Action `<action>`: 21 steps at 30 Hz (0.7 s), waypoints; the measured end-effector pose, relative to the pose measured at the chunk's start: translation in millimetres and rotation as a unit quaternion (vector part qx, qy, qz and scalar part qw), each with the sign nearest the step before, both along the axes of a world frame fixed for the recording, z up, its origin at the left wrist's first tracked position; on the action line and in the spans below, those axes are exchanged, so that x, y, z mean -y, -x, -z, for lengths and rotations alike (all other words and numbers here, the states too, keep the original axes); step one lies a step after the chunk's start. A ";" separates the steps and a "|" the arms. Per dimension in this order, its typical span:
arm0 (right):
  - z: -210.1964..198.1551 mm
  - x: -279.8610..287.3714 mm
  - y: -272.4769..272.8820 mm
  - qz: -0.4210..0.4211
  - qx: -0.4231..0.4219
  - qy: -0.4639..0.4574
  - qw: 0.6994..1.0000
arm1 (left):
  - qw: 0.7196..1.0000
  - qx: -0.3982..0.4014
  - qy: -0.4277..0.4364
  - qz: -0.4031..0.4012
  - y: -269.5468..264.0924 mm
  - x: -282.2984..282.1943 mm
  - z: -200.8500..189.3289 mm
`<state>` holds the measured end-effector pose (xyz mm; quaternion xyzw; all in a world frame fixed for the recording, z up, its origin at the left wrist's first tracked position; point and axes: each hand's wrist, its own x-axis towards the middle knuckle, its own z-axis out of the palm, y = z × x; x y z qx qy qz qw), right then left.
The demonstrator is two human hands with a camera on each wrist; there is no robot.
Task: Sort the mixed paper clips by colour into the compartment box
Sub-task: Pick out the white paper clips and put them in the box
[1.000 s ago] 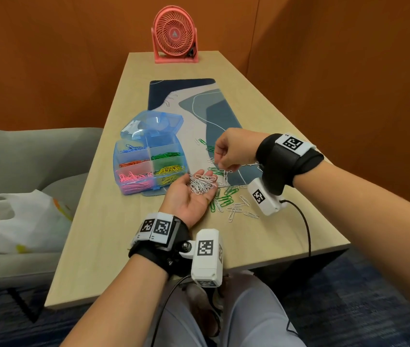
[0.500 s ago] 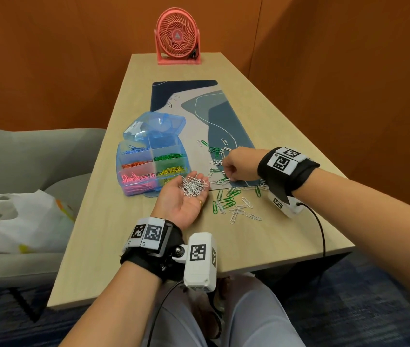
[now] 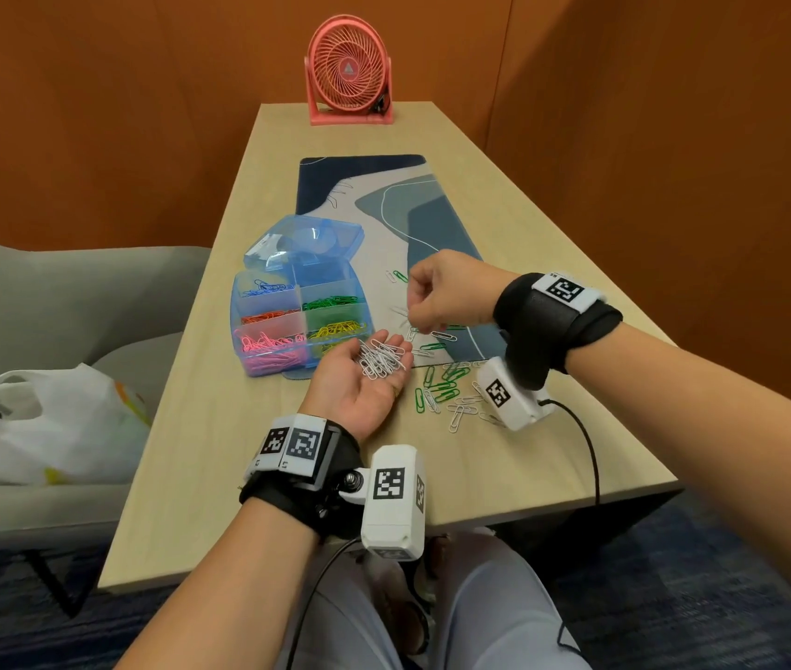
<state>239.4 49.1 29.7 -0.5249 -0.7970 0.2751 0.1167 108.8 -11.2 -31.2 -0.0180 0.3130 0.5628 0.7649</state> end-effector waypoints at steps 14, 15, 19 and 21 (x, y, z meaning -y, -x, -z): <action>21.2 -21.8 -9.5 0.030 0.249 -0.017 0.968 | 1.000 0.005 -0.012 -0.003 4.9 3.2 0.2; 22.7 -22.4 -10.3 0.031 0.245 -0.012 0.969 | 1.000 0.006 -0.012 -0.004 5.0 3.2 0.1; 28.0 -27.4 -9.0 0.028 0.256 0.000 0.966 | 1.000 0.007 -0.013 -0.003 6.2 3.0 0.5; 28.0 -29.7 -8.2 0.032 0.246 0.003 0.969 | 1.000 0.007 -0.014 -0.002 6.7 3.5 0.5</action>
